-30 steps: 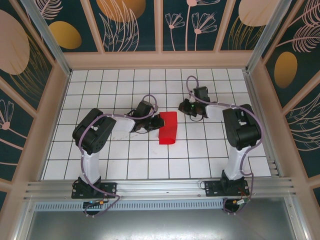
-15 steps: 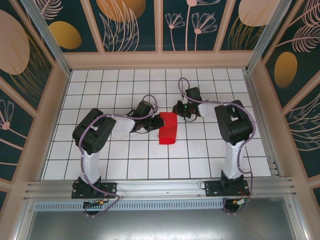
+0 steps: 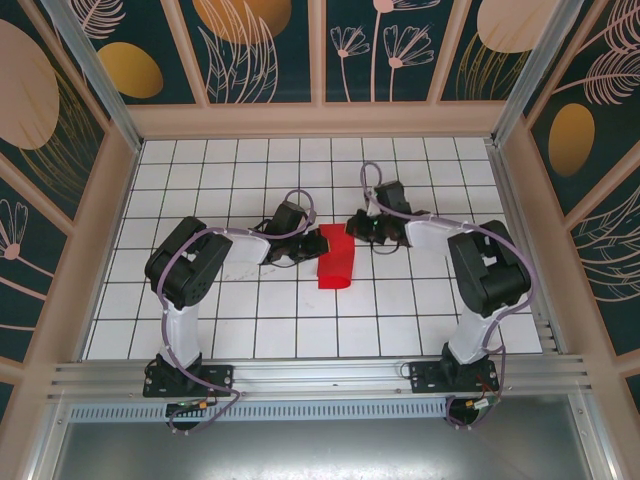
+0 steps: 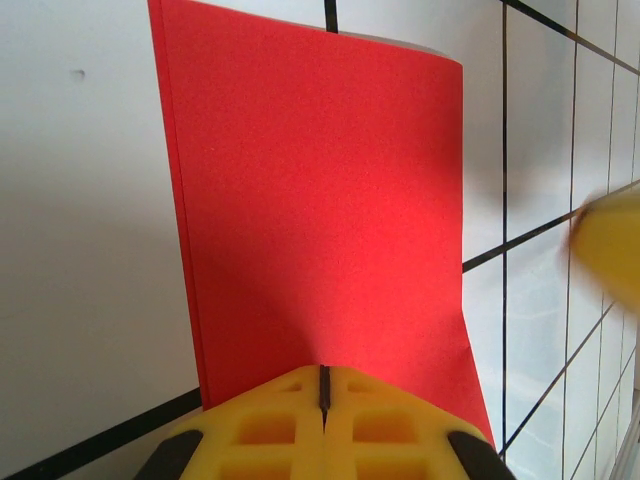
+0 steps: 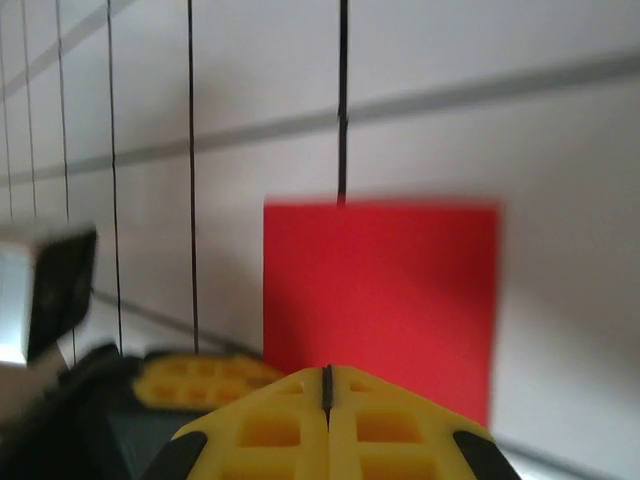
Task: Fold a paper plane with a square sheet of paper (pick it up from the middle)
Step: Fold the square sheet of paper in half at the center of the table.
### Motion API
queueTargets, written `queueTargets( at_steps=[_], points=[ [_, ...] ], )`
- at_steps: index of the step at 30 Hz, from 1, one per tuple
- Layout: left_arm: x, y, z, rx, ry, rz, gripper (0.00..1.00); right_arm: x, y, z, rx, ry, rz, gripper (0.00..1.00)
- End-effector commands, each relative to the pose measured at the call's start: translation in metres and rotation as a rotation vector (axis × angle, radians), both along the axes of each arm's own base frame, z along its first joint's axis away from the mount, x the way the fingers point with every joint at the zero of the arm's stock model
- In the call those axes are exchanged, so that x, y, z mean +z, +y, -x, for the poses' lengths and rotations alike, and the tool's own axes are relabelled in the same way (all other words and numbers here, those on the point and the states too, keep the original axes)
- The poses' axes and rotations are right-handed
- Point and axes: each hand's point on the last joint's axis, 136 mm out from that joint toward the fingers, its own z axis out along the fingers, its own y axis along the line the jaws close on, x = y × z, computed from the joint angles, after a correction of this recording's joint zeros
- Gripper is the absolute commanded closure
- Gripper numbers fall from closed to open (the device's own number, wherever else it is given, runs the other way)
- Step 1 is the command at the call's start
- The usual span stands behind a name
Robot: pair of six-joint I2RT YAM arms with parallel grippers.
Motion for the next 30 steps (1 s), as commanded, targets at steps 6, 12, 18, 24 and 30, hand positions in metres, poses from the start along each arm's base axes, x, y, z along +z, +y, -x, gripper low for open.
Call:
queueTargets(
  at_steps=[6,12,18,24,30],
  points=[
    [-0.12,0.095,0.078,0.069,0.324,-0.439,1.0,-0.027,0.014,0.054,0.114,0.148,-0.054,1.0],
    [-0.122,0.097,0.079,0.08,0.328,-0.444,1.0,-0.047,0.0,0.073,0.128,0.203,0.003,1.0],
    [-0.124,0.098,0.08,0.085,0.332,-0.448,1.0,-0.056,-0.021,0.079,0.109,0.213,0.034,1.0],
    [-0.124,0.098,0.079,0.085,0.33,-0.446,1.0,-0.016,0.007,0.07,0.199,0.114,-0.065,1.0],
    [-0.124,0.098,0.079,0.088,0.33,-0.445,1.0,-0.029,0.015,0.082,0.211,0.161,-0.066,1.0]
  ],
)
